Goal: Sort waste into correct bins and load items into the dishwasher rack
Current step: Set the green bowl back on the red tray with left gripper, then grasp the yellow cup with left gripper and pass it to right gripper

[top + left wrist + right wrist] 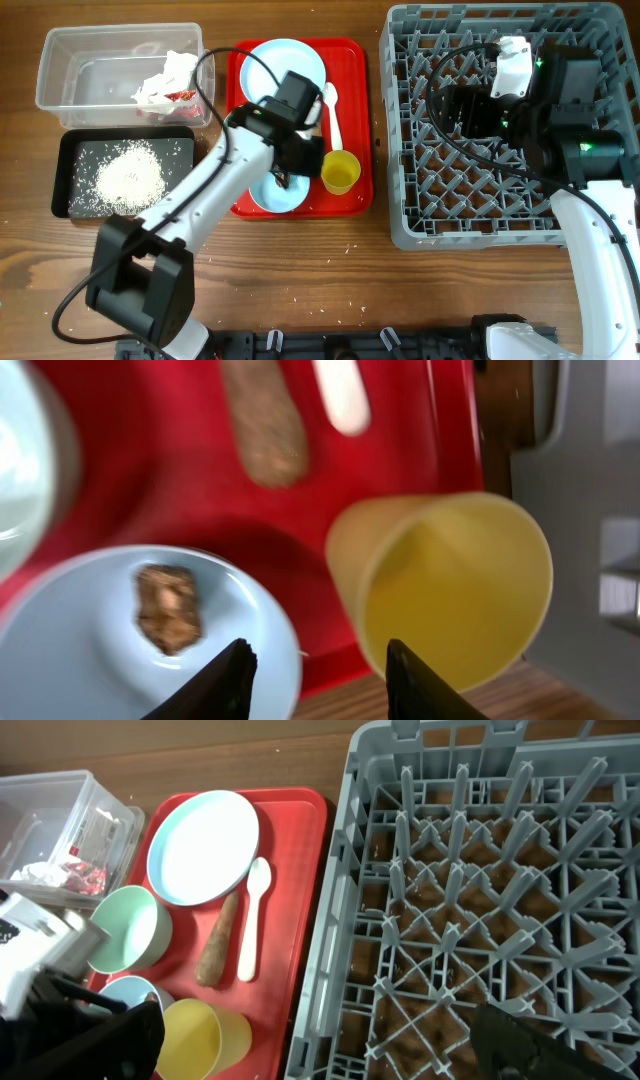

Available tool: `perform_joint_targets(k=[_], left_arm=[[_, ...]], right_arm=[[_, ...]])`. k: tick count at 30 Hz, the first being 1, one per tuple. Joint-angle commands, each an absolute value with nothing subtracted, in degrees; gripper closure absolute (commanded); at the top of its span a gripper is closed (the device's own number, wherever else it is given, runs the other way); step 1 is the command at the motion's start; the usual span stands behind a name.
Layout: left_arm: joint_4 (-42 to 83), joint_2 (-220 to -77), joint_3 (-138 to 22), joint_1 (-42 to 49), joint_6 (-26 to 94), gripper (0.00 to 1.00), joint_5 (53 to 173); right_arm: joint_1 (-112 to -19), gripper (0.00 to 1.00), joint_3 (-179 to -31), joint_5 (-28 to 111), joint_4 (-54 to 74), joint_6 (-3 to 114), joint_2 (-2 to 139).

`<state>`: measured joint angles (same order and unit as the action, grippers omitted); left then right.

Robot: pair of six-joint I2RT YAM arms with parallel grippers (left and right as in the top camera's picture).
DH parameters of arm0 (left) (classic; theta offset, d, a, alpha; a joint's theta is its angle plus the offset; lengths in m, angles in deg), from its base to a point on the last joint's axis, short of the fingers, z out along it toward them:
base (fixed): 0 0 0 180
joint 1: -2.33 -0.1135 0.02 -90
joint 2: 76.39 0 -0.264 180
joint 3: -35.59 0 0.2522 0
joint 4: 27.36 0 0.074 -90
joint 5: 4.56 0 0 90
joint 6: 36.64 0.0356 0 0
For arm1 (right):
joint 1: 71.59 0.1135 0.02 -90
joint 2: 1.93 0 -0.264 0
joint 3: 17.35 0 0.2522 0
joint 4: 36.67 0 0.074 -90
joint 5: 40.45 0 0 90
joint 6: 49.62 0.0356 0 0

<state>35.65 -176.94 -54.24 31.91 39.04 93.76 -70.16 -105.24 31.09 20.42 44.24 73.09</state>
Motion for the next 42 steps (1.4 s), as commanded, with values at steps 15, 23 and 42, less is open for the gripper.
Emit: perform_joint_targets(k=[15, 23, 42], left_arm=[[29.88, -179.72, -54.61, 34.90, 31.87, 0.76, 96.01], [29.16, -181.73, -53.92, 35.82, 31.84, 0.96, 95.90], [12.70, -176.14, -54.29, 9.22, 31.87, 0.96, 172.92]], right_arm=[[-70.16, 0.00, -106.46, 29.98, 21.51, 44.96, 73.62], [-70.16, 0.00, -106.46, 29.95, 22.15, 44.98, 73.62], [-70.16, 0.00, -106.42, -34.24, -0.78, 37.33, 89.68]])
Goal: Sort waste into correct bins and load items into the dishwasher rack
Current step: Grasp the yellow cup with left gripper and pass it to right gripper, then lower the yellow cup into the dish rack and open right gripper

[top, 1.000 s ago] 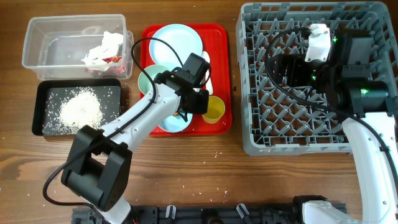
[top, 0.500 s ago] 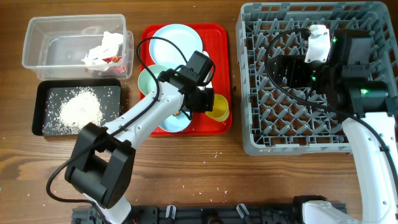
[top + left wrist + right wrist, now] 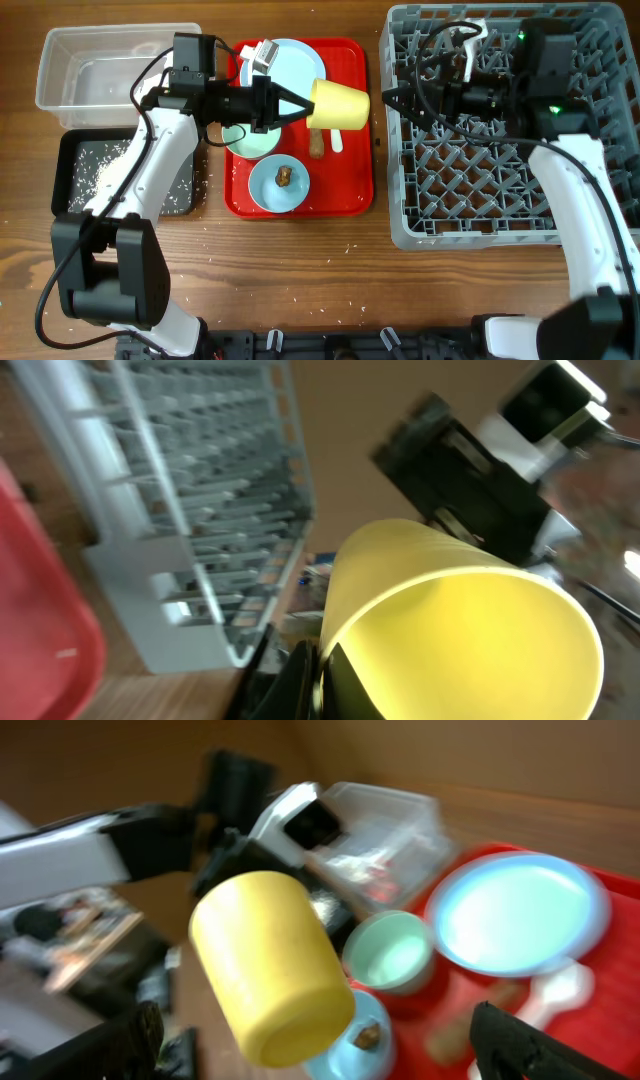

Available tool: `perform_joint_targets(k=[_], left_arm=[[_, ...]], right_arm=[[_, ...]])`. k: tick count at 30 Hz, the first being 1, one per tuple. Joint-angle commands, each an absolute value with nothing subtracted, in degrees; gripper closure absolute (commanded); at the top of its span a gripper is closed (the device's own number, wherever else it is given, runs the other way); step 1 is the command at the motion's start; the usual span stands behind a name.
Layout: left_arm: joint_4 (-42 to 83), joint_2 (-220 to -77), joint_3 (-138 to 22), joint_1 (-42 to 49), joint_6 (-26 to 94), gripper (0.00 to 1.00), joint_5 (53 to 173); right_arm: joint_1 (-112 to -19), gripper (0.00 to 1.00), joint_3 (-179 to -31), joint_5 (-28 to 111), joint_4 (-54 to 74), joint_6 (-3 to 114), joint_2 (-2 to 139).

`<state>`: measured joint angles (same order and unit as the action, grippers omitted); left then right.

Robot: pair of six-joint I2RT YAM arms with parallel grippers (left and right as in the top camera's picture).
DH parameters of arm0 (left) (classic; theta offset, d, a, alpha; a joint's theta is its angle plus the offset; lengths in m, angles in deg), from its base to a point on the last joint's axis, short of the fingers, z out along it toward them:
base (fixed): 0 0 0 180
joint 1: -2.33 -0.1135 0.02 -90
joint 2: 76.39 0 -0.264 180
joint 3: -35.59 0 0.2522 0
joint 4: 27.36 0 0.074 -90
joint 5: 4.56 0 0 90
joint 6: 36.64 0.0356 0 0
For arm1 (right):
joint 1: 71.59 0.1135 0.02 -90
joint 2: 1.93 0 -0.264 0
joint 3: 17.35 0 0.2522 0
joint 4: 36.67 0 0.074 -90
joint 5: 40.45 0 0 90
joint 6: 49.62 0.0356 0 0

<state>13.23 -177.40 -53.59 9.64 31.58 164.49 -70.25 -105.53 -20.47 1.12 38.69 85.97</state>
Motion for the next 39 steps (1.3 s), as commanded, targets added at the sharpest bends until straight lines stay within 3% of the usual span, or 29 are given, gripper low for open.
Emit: perform_joint_targets(k=[1, 5, 9, 12, 16, 19, 20, 21, 26, 30, 34, 39], left_arm=[[12.70, -176.14, -54.29, 9.22, 31.89, 0.96, 172.94], [12.64, -176.14, -54.29, 9.22, 31.89, 0.96, 172.81], [12.66, -176.14, -54.29, 9.22, 31.89, 0.96, 172.84], [12.68, -176.14, -54.29, 9.22, 31.89, 0.96, 172.86], [12.70, -176.14, -54.29, 9.24, 31.89, 0.96, 172.84], [12.68, -176.14, -54.29, 9.24, 31.91, 0.96, 172.84], [12.68, -176.14, -54.29, 9.24, 31.95, 0.94, 172.84], [12.70, -176.14, -54.29, 9.24, 31.93, 0.87, 172.84], [12.70, -176.14, -54.29, 9.22, 32.37, 0.67, 171.92], [13.23, -176.14, -54.29, 9.22, 32.35, 0.60, 156.68], [18.89, -176.14, -54.29, 9.24, 32.33, 0.58, 129.32], [26.12, -176.14, -54.29, 9.24, 34.66, 0.49, 113.87]], right_arm=[[-69.88, 0.00, -106.42, -35.64, -1.09, 37.33, 90.60], [-66.82, 0.02, -106.42, -36.10, -1.09, 36.41, 91.34], [-61.55, 0.11, -106.42, -31.25, 0.47, 35.89, 91.41], [-60.13, 0.25, -106.42, -31.27, -0.98, 36.06, 91.41], [-60.13, 0.27, -106.42, -31.29, -1.04, 36.11, 91.41], [-59.58, 0.42, -106.42, -31.25, -1.06, 36.09, 91.41], [-59.62, 0.55, -106.42, -31.25, -1.06, 36.11, 91.41], [-59.71, 0.59, -106.42, -31.05, -1.11, 36.15, 91.41], [-63.21, 0.66, -106.42, -21.78, -0.87, 45.88, 91.10], [-67.47, 0.66, -106.66, 5.15, 10.28, 50.71, 84.00], [-67.54, 0.66, -111.51, 34.52, 33.14, 54.60, 73.77], [-67.56, 0.66, -113.26, 42.08, 54.61, 58.60, 75.91]])
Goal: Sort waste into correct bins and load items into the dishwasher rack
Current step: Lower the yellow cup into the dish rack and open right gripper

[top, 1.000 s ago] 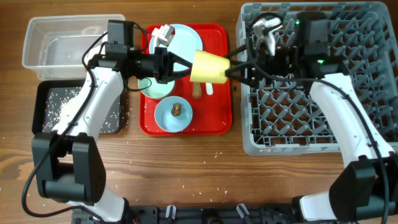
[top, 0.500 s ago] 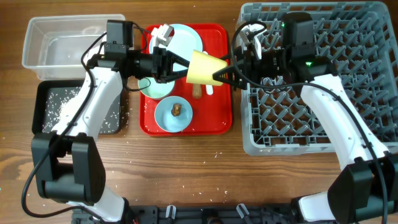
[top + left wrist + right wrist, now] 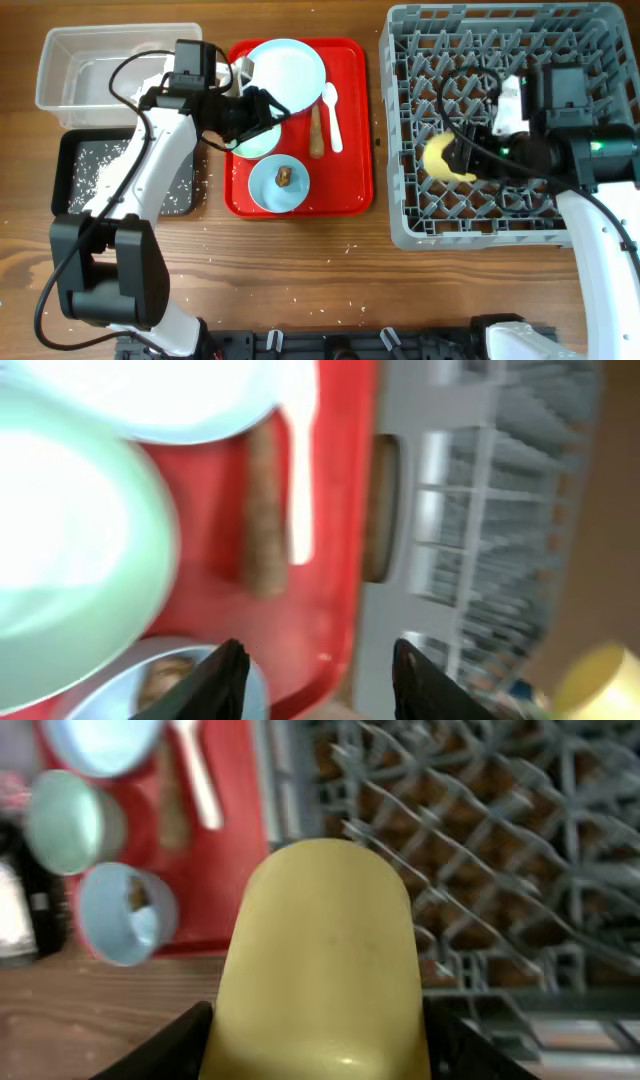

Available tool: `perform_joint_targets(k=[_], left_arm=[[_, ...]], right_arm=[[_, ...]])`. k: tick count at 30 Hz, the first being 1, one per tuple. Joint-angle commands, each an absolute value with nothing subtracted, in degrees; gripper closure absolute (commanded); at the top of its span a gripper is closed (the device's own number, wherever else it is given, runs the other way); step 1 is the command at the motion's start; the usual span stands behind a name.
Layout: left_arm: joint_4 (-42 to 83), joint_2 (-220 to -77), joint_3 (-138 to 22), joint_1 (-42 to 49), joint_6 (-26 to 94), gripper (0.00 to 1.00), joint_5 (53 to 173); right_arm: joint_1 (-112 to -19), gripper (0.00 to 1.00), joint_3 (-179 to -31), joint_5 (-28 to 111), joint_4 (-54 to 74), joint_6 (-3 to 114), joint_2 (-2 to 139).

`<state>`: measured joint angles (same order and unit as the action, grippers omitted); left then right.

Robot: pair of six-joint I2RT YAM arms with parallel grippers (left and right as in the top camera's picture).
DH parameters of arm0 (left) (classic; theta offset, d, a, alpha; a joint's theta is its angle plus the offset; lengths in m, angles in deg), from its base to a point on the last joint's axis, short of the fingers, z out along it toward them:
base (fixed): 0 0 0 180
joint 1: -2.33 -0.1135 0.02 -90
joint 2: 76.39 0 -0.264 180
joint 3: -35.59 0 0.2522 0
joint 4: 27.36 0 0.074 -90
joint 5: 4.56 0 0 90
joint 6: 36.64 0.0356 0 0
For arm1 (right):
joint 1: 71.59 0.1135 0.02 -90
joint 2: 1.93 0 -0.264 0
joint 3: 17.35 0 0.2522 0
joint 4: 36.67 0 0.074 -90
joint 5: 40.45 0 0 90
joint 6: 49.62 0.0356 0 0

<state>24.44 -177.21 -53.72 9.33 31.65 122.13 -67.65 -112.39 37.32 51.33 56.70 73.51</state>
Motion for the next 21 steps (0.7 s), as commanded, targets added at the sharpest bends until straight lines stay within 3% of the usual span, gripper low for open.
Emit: perform_joint_targets(k=[1, 5, 10, 12, 13, 15, 17, 21], left_arm=[[27.43, -176.14, -54.29, 9.24, 34.95, 0.46, 111.07], [29.12, -176.14, -54.29, 9.22, 35.17, 0.44, 105.69], [29.20, -176.14, -54.29, 9.22, 36.65, 0.44, 105.25], [29.38, -176.14, -54.29, 9.22, 36.67, 0.44, 105.25], [29.40, -176.14, -54.29, 9.24, 36.67, 0.44, 105.25], [29.40, -176.14, -54.29, 9.22, 36.67, 0.42, 105.25], [29.42, -176.14, -54.29, 9.22, 36.67, 0.41, 105.25], [29.55, -176.14, -54.29, 9.40, 36.70, 0.41, 105.28]], right_arm=[[-67.56, 0.67, -113.26, 42.28, 56.55, 58.64, 77.22], [-67.82, 0.67, -113.24, 48.34, 63.33, 60.08, 83.96], [-67.93, 0.67, -111.91, 49.71, 62.37, 60.04, 89.22], [-67.93, 0.47, -111.49, 49.69, 61.10, 60.02, 89.86], [-67.91, 0.28, -111.49, 49.52, 60.90, 60.02, 89.92], [-67.93, 0.13, -111.49, 49.52, 60.44, 60.00, 89.92], [-67.93, 0.09, -111.51, 49.47, 59.55, 60.00, 89.92], [-67.91, 0.09, -118.73, 43.83, 55.48, 57.90, 89.90]])
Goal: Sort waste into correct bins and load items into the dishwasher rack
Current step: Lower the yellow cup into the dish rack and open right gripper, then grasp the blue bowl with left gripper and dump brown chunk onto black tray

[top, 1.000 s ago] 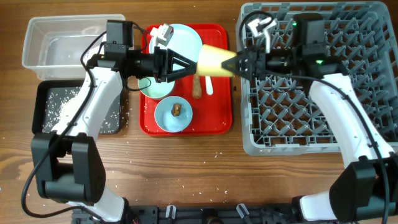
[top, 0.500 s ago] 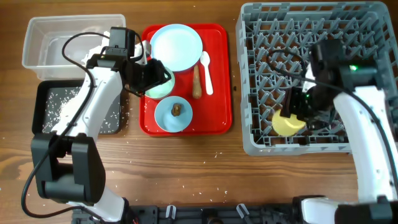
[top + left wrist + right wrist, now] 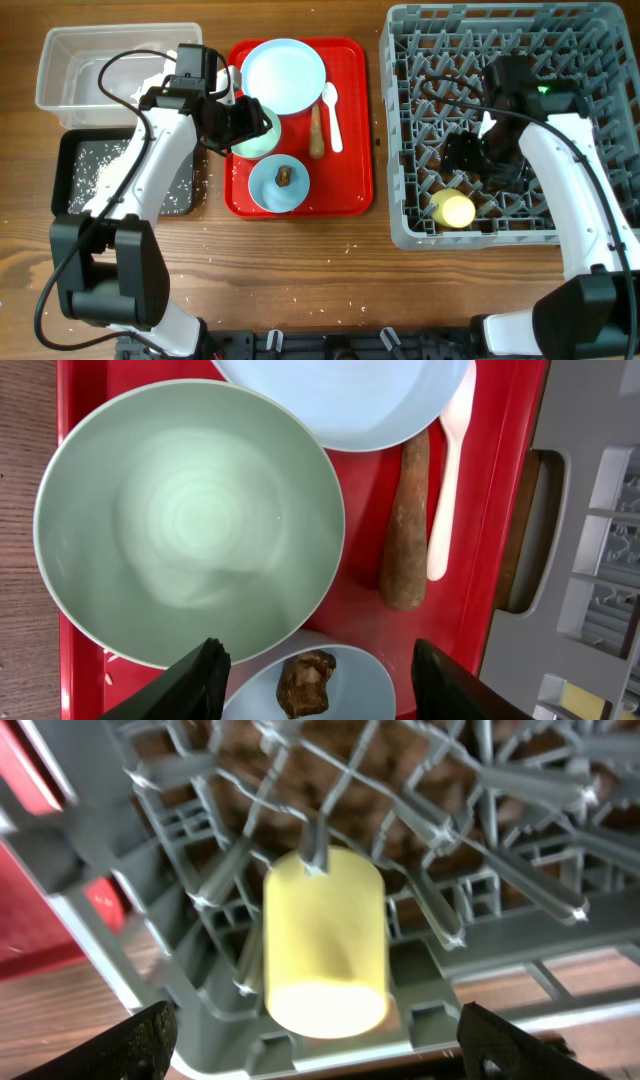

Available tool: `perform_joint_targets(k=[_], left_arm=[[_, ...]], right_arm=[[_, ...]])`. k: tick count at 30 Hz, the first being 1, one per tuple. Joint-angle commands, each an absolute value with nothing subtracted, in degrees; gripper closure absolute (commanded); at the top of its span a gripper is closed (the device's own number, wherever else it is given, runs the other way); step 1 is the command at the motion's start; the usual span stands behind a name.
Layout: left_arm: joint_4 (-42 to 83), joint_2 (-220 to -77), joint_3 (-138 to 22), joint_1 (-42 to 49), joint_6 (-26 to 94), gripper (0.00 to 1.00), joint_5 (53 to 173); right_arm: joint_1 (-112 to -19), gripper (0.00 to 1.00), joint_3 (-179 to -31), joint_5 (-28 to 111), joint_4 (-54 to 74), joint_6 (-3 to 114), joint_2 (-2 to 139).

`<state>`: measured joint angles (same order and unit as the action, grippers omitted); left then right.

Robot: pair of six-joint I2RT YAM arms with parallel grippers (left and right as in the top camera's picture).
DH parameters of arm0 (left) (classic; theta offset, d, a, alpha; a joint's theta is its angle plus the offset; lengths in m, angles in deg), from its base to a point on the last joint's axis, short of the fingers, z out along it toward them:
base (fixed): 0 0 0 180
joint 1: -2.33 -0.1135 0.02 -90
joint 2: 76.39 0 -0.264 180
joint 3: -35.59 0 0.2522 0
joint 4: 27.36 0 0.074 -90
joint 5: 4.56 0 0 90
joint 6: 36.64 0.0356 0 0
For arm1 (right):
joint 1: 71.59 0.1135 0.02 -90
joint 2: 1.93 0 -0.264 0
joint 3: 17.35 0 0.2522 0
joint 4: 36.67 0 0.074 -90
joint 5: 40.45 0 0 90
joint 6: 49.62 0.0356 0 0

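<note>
The yellow cup point(image 3: 452, 209) rests tilted among the tines in the front left corner of the grey dishwasher rack point(image 3: 600, 60). It also shows as the cup point(image 3: 325, 940) in the right wrist view. My right gripper point(image 3: 325, 1045) is open just above it, touching nothing. My left gripper point(image 3: 322, 685) is open and empty over the red tray point(image 3: 350, 190), above the green bowl point(image 3: 190, 520). A small blue bowl point(image 3: 278, 183) holds a brown food scrap point(image 3: 305, 680). A blue plate point(image 3: 283, 75), a white spoon point(image 3: 332, 115) and a brown stick of food point(image 3: 317, 130) lie on the tray.
A clear plastic bin point(image 3: 80, 70) with crumpled paper waste stands at the back left. In front of it is a black tray point(image 3: 75, 190) with rice. Grains are scattered on the wooden table.
The right gripper held the yellow cup above the rack; now the cup sits in the rack's front left corner and the gripper is open. The left gripper is now over the green bowl.
First my left gripper was open around the yellow cup on the red tray. Then it held the cup in the air towards the right gripper. Later the right gripper had the cup over the rack and the left was empty. Now the cup lies in the rack.
</note>
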<state>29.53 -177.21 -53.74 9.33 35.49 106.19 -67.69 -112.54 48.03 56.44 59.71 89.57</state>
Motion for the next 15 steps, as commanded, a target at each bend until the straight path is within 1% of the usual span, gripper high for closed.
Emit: perform_joint_targets(k=[1, 2, 4, 6, 7, 9, 10, 12, 15], left_arm=[[29.58, -176.14, -54.29, 9.77, 37.66, 0.42, 105.28], [29.69, -176.14, -54.29, 10.97, 39.71, 0.44, 105.25], [30.49, -176.14, -54.29, 14.05, 39.69, 0.44, 104.82], [31.78, -176.27, -54.24, 18.49, 39.63, 0.44, 103.86], [32.86, -176.38, -54.24, 21.70, 38.75, 0.48, 99.57], [34.01, -176.59, -54.24, 26.95, 34.62, 0.45, 91.03], [33.66, -176.70, -54.24, 29.53, 34.66, 0.45, 90.00], [33.82, -177.53, -54.13, 33.48, 33.26, 0.45, 84.07], [34.10, -181.56, -54.13, 36.32, 32.02, 0.46, 82.98]], right_arm=[[-67.84, 0.09, -123.10, 41.87, 55.31, 56.39, 89.90], [-67.49, 0.09, -128.54, 40.38, 55.09, 53.96, 89.90], [-66.99, 0.09, -134.68, 40.45, 53.78, 52.41, 89.90], [-66.99, 0.09, -134.84, 40.42, 52.35, 52.37, 90.16], [-66.99, 0.08, -134.66, 40.42, 52.07, 52.32, 90.82], [-66.99, 0.07, -134.66, 40.45, 52.09, 52.32, 91.56], [-66.99, 0.07, -134.66, 40.47, 51.98, 52.13, 91.63], [-66.99, 0.07, -134.66, 40.45, 51.87, 50.88, 91.63], [-66.99, 0.07, -134.66, 40.45, 51.94, 50.64, 91.63]])
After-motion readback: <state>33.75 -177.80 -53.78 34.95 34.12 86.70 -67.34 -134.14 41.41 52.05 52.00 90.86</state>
